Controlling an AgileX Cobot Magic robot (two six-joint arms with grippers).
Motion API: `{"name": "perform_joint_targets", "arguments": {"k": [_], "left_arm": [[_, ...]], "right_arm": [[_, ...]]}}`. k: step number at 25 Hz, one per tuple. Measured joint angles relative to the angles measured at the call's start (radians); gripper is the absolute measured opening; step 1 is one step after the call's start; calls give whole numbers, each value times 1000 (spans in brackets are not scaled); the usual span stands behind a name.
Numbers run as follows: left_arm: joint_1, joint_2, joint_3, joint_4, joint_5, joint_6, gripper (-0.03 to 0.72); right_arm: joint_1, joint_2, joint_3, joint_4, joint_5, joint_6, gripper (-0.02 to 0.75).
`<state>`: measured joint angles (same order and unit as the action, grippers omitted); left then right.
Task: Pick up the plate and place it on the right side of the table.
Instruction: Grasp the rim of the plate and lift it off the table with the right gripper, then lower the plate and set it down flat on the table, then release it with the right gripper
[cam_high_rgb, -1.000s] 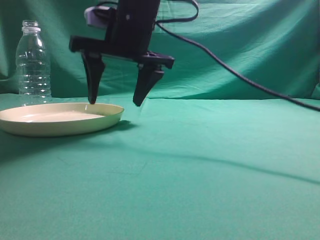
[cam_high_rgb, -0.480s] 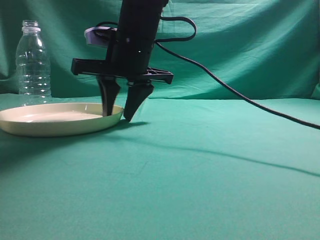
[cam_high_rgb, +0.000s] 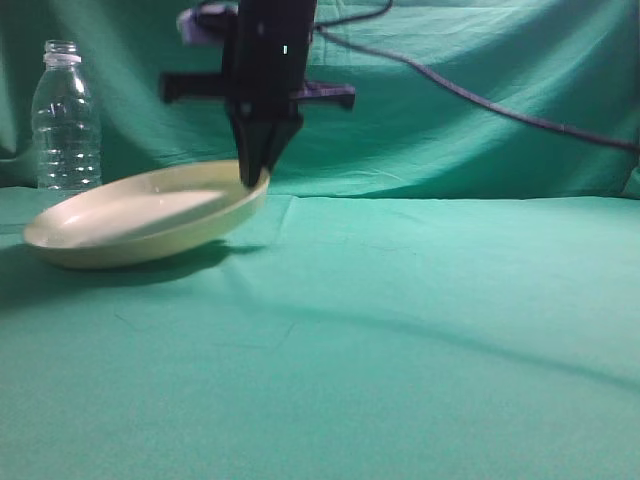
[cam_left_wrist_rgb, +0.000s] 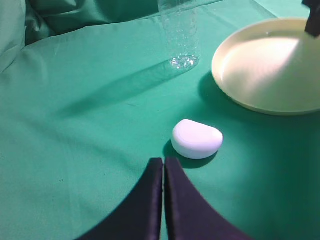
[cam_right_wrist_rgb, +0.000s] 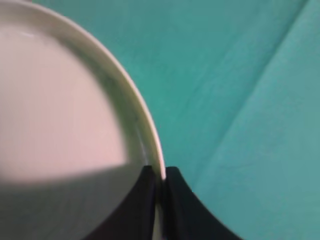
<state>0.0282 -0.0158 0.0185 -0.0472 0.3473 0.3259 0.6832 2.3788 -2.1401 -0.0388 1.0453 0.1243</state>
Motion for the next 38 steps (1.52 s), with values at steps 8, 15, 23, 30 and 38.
{"name": "perform_joint_targets", "arguments": {"k": [8, 15, 23, 30, 38], "left_arm": [[0, 0, 0, 0, 0, 0, 0], [0, 0, 0, 0, 0, 0, 0], [0, 0, 0, 0, 0, 0, 0], [0, 0, 0, 0, 0, 0, 0], [0, 0, 0, 0, 0, 0, 0]], "right_arm": [[-28, -187, -67, -51, 134, -62, 0], [-179, -430, -27, -51, 205, -72, 0], [-479, -708, 367, -61, 178, -92, 0], [-688, -797, 754, -49, 14, -93, 0], [-757, -772, 1073, -22, -295, -99, 0]]}}
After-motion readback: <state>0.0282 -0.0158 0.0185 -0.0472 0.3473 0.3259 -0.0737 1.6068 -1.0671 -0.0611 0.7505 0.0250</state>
